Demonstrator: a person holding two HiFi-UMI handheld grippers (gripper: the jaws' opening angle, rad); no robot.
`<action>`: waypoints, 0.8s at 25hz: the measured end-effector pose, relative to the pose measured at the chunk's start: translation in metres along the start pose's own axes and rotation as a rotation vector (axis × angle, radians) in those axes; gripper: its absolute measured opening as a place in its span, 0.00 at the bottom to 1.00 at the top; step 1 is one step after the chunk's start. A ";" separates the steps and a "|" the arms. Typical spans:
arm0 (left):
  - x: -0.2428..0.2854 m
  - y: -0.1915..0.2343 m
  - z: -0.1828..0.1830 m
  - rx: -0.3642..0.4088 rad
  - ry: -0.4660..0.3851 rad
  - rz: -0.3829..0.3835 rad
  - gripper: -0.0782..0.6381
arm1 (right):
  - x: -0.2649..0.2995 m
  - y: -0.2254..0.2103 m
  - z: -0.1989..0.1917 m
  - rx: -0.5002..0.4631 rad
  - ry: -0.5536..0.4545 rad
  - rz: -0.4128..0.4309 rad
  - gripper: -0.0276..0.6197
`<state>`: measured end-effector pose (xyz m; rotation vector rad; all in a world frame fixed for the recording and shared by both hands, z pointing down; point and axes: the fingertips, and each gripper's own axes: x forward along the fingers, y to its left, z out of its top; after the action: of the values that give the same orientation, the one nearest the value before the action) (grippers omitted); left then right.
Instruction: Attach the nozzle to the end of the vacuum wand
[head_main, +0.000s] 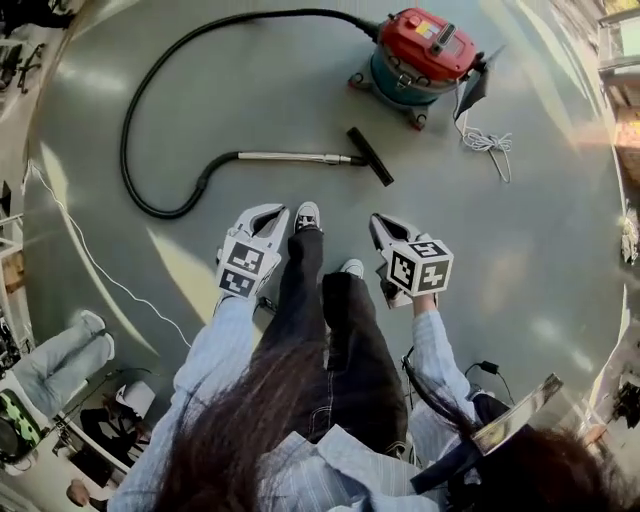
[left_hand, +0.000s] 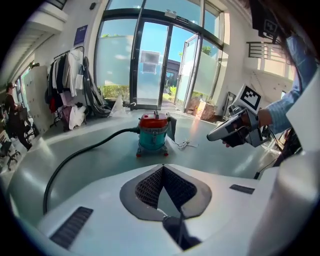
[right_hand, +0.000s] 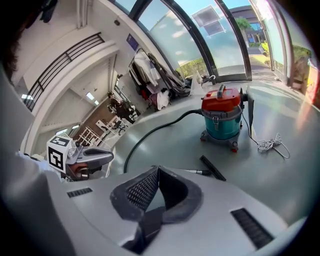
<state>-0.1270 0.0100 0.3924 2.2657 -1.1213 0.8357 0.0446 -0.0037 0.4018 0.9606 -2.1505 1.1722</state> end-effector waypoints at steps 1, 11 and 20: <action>-0.019 -0.012 0.010 -0.016 -0.010 -0.005 0.12 | -0.019 0.013 0.002 0.011 -0.005 0.004 0.05; -0.158 -0.121 0.093 -0.008 -0.128 0.024 0.12 | -0.155 0.120 0.015 -0.031 -0.040 0.038 0.05; -0.218 -0.129 0.099 -0.030 -0.197 -0.018 0.12 | -0.175 0.175 0.007 -0.014 -0.125 0.009 0.05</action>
<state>-0.0943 0.1335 0.1522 2.3697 -1.1884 0.5938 0.0169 0.1164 0.1871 1.0445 -2.2599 1.1273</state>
